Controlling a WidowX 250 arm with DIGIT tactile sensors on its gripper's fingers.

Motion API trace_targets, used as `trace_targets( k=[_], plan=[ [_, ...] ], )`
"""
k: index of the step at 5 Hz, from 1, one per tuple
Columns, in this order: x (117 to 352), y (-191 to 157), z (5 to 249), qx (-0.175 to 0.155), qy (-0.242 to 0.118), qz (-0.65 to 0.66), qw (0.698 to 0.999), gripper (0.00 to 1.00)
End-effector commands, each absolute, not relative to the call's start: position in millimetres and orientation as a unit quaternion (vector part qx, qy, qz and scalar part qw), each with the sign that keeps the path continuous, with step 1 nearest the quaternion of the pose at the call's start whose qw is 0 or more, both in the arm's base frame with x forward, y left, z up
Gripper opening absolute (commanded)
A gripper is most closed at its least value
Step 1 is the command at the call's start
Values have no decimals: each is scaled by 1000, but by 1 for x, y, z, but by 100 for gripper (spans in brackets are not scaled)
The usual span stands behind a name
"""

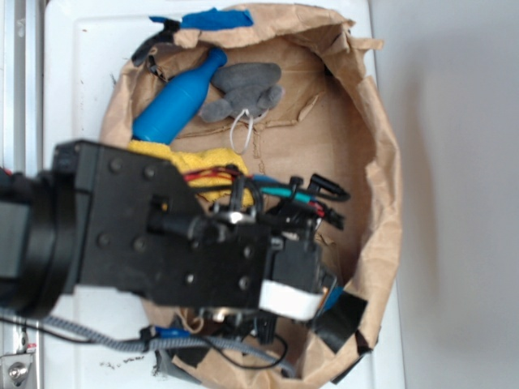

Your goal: Grab the blue ball.

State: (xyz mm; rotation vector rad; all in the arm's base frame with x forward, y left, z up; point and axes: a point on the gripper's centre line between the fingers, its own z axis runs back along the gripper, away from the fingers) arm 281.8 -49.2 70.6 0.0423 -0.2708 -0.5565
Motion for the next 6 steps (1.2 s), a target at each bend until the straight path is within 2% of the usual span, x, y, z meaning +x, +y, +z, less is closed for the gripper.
trace_targets(
  k=[1, 3, 4, 6],
  plan=[
    [299, -58, 92, -11, -174, -277, 945, 100],
    [318, -53, 73, -31, -234, -266, 935, 100],
    [324, -58, 70, -63, -224, -282, 931, 100],
    [321, -74, 80, -76, -210, -298, 928, 100]
  ],
)
